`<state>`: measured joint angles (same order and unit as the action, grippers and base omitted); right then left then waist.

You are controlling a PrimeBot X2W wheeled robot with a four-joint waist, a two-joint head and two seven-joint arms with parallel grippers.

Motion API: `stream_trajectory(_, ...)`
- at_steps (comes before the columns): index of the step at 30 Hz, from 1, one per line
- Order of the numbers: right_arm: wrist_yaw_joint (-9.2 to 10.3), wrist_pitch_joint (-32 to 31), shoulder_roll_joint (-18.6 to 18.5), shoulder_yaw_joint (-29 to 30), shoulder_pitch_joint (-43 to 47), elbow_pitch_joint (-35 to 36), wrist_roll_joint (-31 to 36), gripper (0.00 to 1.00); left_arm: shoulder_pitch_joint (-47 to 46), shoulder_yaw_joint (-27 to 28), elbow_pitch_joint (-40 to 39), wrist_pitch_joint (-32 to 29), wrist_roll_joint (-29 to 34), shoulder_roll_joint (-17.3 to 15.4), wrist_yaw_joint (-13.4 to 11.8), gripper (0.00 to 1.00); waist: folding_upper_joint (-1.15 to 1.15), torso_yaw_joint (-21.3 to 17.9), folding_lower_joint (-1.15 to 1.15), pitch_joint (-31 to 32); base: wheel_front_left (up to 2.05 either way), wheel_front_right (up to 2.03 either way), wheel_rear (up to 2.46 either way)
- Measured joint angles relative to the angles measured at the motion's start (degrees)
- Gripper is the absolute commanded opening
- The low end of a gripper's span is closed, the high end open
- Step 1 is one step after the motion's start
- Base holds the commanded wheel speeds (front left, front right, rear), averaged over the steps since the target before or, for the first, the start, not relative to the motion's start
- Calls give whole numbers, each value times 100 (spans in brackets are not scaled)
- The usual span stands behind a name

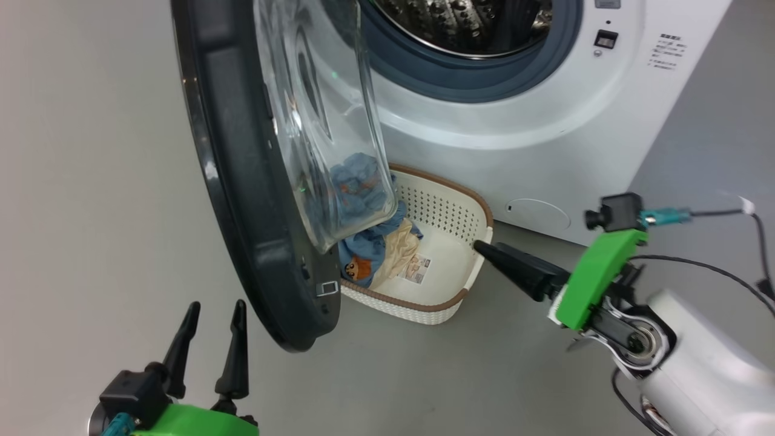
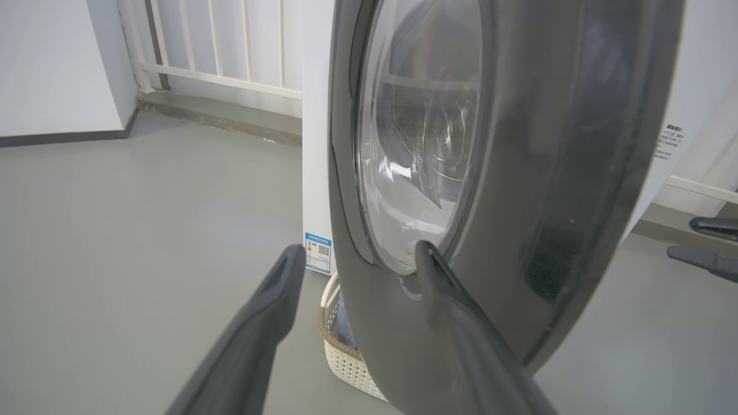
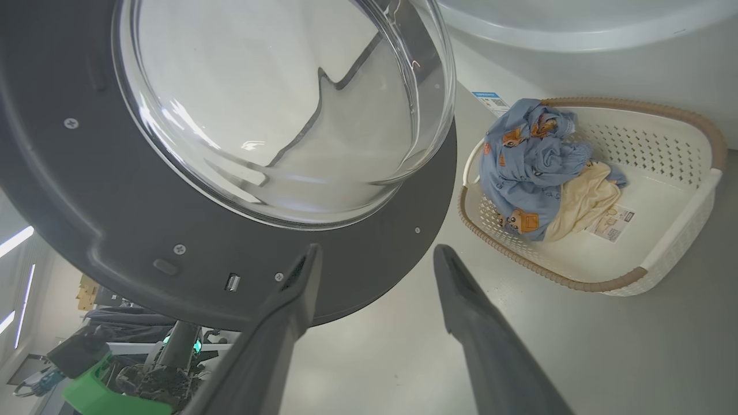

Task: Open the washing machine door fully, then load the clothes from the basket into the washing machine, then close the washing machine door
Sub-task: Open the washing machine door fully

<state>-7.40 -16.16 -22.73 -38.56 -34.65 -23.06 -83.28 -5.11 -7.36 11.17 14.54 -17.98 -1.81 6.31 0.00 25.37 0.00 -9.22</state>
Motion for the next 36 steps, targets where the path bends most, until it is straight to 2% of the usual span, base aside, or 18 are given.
stream_trajectory(10,0,1588,-472,-280,523,-280,492,100,124,212,11,0,124,-1,49,100,0,-170,0,170,0,0,0)
stream_trajectory(16,0,2651,-675,-747,826,-560,939,100,257,320,18,0,134,-2,52,100,0,-267,0,263,0,0,0)
stream_trajectory(22,0,3041,-771,-981,980,-1027,1473,100,260,363,16,0,134,-3,56,100,0,-373,0,323,0,0,0)
stream_trajectory(24,0,3041,-720,-688,1111,-1076,1726,100,267,378,16,0,134,-3,57,100,0,-395,-1,343,0,0,0)
stream_trajectory(28,0,3041,-544,287,1394,-961,2483,100,341,400,11,0,138,-3,57,100,0,-420,0,385,0,0,0)
stream_trajectory(36,0,3045,74,2281,2408,-67,4586,100,396,437,12,-1,178,-5,58,100,0,-425,0,425,0,0,0)
